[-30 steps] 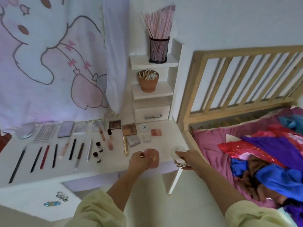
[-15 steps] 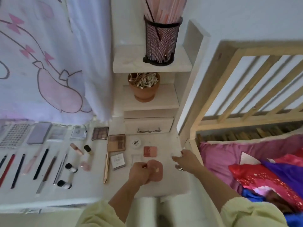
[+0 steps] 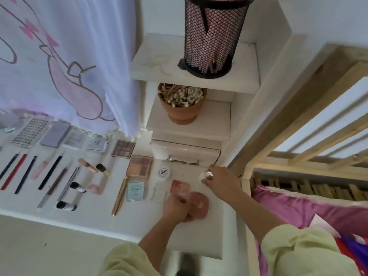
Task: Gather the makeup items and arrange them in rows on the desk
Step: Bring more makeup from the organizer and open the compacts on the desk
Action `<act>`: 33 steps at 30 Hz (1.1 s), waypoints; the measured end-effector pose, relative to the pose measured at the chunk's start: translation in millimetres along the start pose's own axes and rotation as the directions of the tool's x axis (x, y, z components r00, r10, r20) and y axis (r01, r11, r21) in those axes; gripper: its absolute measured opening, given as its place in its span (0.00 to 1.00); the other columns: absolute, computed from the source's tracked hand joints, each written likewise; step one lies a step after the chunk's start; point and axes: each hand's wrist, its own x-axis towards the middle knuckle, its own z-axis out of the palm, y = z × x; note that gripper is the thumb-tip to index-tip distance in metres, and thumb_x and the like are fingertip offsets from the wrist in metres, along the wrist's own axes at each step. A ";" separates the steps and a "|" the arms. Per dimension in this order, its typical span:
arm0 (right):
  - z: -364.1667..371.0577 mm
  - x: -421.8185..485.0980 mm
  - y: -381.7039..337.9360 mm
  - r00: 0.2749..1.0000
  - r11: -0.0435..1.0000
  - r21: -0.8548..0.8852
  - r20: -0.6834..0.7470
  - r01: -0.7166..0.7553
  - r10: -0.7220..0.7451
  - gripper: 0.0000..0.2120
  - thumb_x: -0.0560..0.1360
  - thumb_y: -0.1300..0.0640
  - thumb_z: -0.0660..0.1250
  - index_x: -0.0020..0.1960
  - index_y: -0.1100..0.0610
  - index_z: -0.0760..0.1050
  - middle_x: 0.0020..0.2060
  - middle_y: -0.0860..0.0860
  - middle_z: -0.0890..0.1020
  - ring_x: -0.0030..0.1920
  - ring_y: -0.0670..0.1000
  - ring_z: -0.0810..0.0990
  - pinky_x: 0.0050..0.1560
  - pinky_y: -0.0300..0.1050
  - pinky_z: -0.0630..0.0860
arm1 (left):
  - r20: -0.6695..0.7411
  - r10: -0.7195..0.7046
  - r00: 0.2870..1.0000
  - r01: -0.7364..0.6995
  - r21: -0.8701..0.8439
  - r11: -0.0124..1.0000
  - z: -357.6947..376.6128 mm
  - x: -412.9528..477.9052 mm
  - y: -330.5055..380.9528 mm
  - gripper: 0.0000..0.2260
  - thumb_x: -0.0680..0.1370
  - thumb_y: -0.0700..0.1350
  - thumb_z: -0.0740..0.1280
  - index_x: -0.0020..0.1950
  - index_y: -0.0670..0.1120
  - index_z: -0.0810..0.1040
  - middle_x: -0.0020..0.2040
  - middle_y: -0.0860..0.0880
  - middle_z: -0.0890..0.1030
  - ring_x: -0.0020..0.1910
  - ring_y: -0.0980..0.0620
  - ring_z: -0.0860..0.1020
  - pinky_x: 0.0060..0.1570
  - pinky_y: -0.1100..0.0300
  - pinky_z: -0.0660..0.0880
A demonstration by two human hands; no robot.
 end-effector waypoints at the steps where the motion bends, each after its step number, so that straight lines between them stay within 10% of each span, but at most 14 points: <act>1: -0.6 3.5 -2.0 0.999 0.999 -0.025 -0.003 0.043 -0.043 0.12 0.76 0.48 0.64 0.52 0.57 0.73 0.48 0.54 0.80 0.52 0.57 0.78 0.45 0.47 0.72 | -0.022 0.004 1.000 -0.003 0.026 1.000 1.4 2.4 0.1 0.11 0.71 0.46 0.75 0.32 0.44 0.78 0.34 0.43 0.84 0.35 0.44 0.84 0.40 0.54 0.82; 13: -11.5 20.3 -1.3 0.980 0.979 -0.039 0.037 0.198 -0.196 0.08 0.72 0.52 0.70 0.47 0.54 0.76 0.44 0.50 0.81 0.49 0.52 0.77 0.42 0.46 0.71 | -0.116 0.086 0.990 -0.045 0.321 0.946 8.5 7.9 -6.8 0.22 0.73 0.60 0.69 0.26 0.47 0.74 0.27 0.51 0.81 0.21 0.64 0.74 0.36 0.67 0.75; 33: 8.2 -9.6 -82.0 0.839 0.795 -0.308 0.022 0.523 -0.544 0.15 0.79 0.53 0.57 0.64 0.54 0.72 0.61 0.51 0.77 0.63 0.52 0.72 0.61 0.47 0.66 | -0.335 0.125 0.934 -0.043 0.240 0.970 -66.7 -37.1 -36.3 0.12 0.76 0.55 0.67 0.50 0.48 0.80 0.49 0.51 0.83 0.48 0.52 0.81 0.51 0.59 0.76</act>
